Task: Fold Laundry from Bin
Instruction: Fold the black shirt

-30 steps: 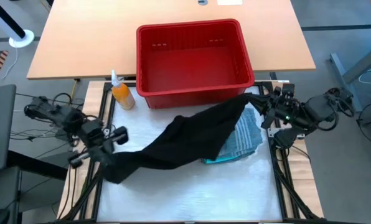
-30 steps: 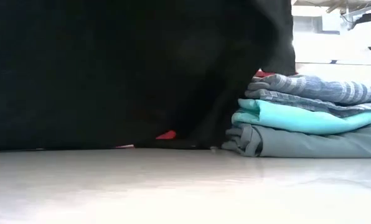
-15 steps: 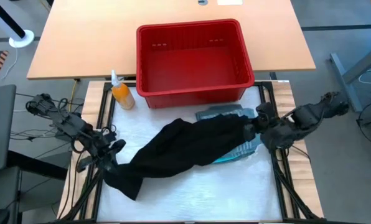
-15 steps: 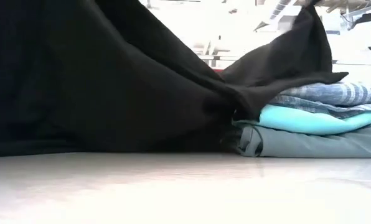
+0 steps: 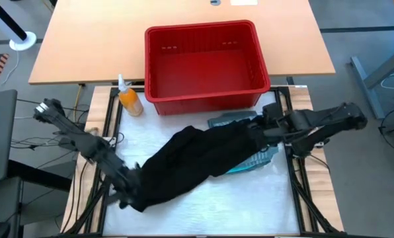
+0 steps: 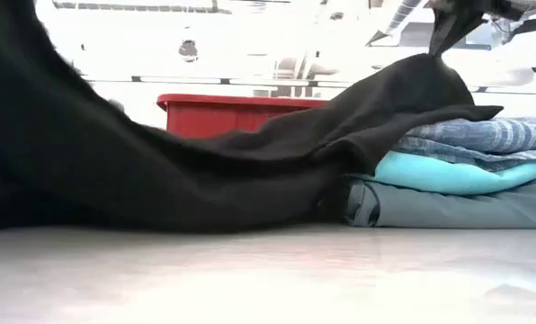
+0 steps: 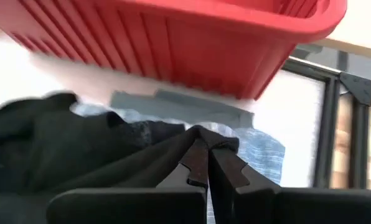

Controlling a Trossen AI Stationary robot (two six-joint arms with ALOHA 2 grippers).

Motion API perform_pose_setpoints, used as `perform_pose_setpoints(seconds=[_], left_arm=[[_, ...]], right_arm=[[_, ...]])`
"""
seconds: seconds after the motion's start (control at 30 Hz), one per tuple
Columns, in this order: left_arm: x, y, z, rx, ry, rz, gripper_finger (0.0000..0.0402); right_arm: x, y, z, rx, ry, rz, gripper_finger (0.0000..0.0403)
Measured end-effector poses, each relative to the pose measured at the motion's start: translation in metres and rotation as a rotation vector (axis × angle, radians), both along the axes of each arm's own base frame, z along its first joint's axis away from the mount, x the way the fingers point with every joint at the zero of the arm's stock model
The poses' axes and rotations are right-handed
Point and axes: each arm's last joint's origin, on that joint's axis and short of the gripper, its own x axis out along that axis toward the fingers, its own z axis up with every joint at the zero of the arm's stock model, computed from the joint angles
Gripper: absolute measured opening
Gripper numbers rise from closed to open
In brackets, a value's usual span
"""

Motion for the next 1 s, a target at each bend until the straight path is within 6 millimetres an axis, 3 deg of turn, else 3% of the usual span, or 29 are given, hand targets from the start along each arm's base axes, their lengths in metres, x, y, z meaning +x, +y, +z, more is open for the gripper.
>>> perform_pose_setpoints(seconds=[0.2, 0.33, 0.47, 0.63, 0.83, 1.0], left_arm=[[0.015, -0.048, -0.055, 0.048, 0.249, -0.075, 0.0000], [0.027, -0.075, -0.079, 0.009, 0.235, -0.068, 0.0000], [0.038, -0.088, -0.087, -0.041, 0.157, 0.015, 0.0012], [0.037, -0.095, -0.092, -0.061, 0.170, 0.076, 0.0063], [0.029, -0.097, -0.097, -0.060, 0.304, 0.144, 0.0132], [0.016, -0.109, -0.096, -0.112, 0.373, 0.194, 0.0146]], right_arm=[[0.005, -0.014, 0.000, -0.001, 0.054, 0.039, 0.0021], [0.007, -0.023, 0.002, -0.006, 0.062, 0.073, 0.0021], [0.011, -0.034, 0.004, 0.004, 0.073, 0.124, 0.0022], [0.015, -0.046, 0.005, 0.024, 0.089, 0.183, 0.0022], [0.018, -0.051, 0.006, 0.044, 0.089, 0.234, 0.0022], [0.018, -0.051, 0.005, 0.050, 0.102, 0.261, 0.0022]])
